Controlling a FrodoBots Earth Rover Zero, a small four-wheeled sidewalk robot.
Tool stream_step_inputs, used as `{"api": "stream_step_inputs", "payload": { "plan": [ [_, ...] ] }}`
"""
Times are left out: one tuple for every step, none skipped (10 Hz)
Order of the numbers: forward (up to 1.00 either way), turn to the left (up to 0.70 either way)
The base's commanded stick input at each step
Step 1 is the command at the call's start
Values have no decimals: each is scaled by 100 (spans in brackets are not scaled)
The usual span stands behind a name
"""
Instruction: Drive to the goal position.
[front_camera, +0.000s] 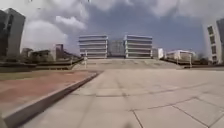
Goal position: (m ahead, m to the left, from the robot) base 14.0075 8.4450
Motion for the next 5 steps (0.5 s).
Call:
{"api": "stream_step_inputs", "payload": {
  "plan": [
    [100, 0],
    [100, 0],
    [100, 0],
    [100, 0],
    [100, 0]
  ]
}}
